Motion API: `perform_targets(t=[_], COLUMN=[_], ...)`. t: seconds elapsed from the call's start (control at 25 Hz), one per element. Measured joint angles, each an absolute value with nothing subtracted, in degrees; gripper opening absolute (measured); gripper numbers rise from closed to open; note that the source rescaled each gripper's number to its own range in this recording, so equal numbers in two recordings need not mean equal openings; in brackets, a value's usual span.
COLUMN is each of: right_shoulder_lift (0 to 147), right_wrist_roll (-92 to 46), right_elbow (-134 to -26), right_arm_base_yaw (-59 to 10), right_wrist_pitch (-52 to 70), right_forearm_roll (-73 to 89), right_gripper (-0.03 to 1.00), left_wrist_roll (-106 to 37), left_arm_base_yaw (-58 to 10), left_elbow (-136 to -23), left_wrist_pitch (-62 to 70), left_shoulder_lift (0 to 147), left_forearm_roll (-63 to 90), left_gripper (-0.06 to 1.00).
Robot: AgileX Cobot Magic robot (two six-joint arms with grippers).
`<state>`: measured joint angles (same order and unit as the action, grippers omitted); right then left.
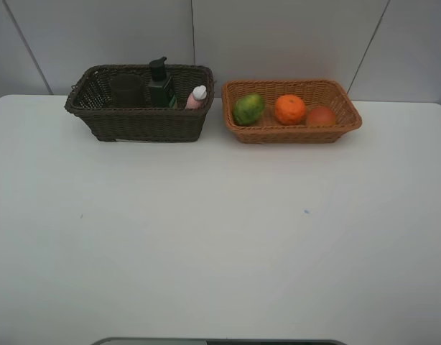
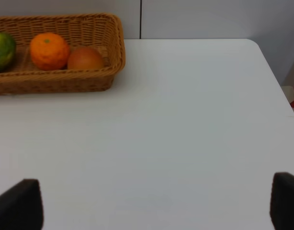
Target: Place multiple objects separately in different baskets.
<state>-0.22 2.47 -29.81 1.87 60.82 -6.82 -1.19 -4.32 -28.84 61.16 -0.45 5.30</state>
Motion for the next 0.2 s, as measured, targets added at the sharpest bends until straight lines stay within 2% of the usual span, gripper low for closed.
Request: perform_targets(t=[0.2], right_shoulder_lift=[-0.22], right_wrist_roll=[2.47], right_elbow=[-29.81], right_arm_base_yaw=[1.87], right_wrist_pitch=[60.82], right_forearm_roll=[-6.82], right_gripper=[1.0], left_wrist_roll=[-1.19], left_arm_base_yaw=[-4.32], left_elbow=[-28.84], left_wrist_pitch=[61.16], left_shoulder_lift=[-0.45], left_forearm_roll=[5.3], left_gripper=[1.0])
